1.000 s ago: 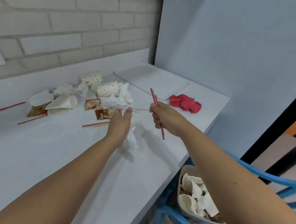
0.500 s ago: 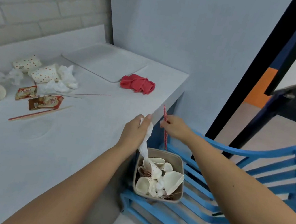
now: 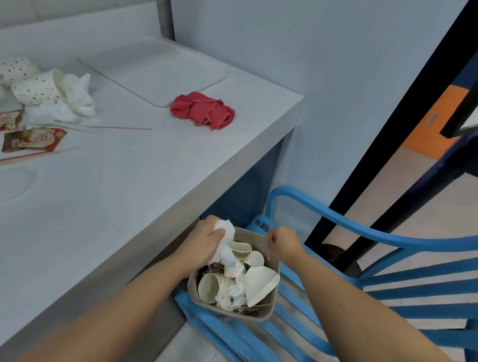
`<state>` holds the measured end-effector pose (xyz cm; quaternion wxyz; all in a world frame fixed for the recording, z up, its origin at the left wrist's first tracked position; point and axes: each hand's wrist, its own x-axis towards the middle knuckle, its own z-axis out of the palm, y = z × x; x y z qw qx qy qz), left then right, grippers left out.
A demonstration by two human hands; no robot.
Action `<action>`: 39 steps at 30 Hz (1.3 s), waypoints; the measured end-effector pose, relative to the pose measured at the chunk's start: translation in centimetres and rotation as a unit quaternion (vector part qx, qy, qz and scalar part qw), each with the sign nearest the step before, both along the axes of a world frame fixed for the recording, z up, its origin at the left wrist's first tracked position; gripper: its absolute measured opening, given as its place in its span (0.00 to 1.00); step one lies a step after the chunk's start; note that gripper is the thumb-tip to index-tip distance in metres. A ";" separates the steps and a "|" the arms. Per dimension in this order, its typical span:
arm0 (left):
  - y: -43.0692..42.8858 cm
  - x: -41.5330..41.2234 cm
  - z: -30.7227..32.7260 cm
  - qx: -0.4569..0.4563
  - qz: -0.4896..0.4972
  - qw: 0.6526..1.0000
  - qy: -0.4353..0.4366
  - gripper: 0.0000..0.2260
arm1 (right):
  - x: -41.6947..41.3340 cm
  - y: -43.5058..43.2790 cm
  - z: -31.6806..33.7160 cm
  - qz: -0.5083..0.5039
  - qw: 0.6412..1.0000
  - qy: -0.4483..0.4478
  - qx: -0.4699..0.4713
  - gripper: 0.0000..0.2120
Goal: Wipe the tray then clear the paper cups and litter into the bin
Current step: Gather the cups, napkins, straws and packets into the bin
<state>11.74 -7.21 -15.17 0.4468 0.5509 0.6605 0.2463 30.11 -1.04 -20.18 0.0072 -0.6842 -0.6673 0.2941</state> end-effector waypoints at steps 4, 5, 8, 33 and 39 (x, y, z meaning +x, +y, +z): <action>0.0 0.0 -1.7 0.003 -0.003 1.000 0.025 0.10 | 0.9 0.2 -1.7 0.023 0.997 -0.045 -0.050 0.11; 0.0 0.0 -1.9 0.005 -0.002 0.999 0.031 0.11 | 1.1 0.4 -2.0 0.031 0.996 -0.048 -0.064 0.08; -0.1 0.2 -2.3 -0.006 -0.001 0.999 0.032 0.14 | 1.2 1.1 -2.0 0.014 0.998 -0.042 -0.049 0.22; -1.2 -0.3 -0.2 0.092 0.002 0.994 0.065 0.26 | -4.1 -3.9 -4.9 0.205 0.976 -0.003 -0.078 0.08; -1.6 -1.1 1.2 0.136 0.003 0.988 0.067 0.22 | -5.5 -6.7 -7.7 0.224 0.965 -0.118 -0.064 0.12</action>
